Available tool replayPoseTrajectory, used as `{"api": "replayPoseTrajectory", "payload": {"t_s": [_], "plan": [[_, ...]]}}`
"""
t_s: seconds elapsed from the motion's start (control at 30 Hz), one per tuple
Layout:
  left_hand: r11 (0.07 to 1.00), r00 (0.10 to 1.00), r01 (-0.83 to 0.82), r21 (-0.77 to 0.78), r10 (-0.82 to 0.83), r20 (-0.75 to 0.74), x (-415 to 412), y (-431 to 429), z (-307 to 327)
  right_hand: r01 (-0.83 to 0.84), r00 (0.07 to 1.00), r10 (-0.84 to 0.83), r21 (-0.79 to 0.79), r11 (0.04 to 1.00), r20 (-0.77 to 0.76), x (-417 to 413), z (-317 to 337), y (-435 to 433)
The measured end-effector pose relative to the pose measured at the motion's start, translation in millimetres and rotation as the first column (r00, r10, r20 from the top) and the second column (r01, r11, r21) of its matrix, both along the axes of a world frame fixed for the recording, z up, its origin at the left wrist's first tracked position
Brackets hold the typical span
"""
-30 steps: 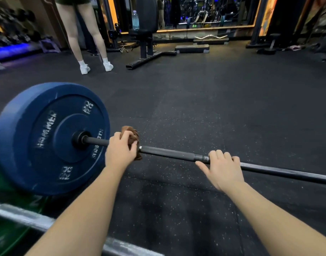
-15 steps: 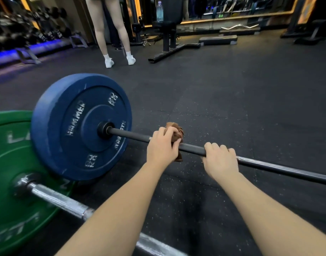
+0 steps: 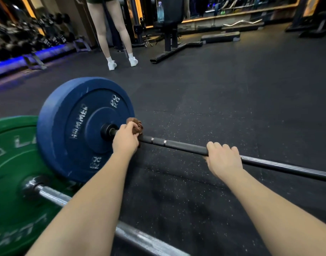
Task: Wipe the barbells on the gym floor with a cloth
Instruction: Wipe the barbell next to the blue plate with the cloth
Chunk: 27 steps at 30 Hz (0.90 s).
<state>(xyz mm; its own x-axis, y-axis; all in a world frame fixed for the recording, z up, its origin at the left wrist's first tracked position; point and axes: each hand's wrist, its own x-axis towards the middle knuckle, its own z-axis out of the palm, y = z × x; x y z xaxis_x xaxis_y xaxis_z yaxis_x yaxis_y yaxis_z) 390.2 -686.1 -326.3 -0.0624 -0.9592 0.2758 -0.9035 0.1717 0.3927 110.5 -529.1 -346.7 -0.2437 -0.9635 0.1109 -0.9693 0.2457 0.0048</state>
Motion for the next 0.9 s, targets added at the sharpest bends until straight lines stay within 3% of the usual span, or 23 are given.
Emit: {"api": "replayPoseTrajectory", "payload": {"t_s": [0.1,0.27,0.47,0.57,0.77,0.9], "plan": [[1.000,0.999,0.013,-0.023,-0.014,-0.039,-23,16,-2,0.007,1.000,-0.007,-0.002,1.000,0.002,1,1,0],[0.958,0.961,0.277,-0.079,-0.276,0.018,-54,42,-10,0.001,1.000,-0.001,-0.029,1.000,-0.001,2,0,2],[0.920,0.920,0.391,-0.042,-0.388,0.056,-28,16,-6,0.008,1.000,-0.008,-0.053,0.999,0.011,3,-3,3],[0.962,0.961,0.273,-0.015,-0.272,0.058,-8,-3,0,0.024,1.000,-0.024,-0.069,0.997,0.003,4,-5,4],[0.986,0.985,-0.159,0.046,0.155,0.075,26,-16,5,0.016,1.000,-0.016,-0.039,0.999,0.001,3,-5,5],[0.940,0.921,-0.327,0.098,0.341,-0.189,11,-8,7,-0.008,0.999,0.008,0.002,1.000,0.031,0,-1,4]]}}
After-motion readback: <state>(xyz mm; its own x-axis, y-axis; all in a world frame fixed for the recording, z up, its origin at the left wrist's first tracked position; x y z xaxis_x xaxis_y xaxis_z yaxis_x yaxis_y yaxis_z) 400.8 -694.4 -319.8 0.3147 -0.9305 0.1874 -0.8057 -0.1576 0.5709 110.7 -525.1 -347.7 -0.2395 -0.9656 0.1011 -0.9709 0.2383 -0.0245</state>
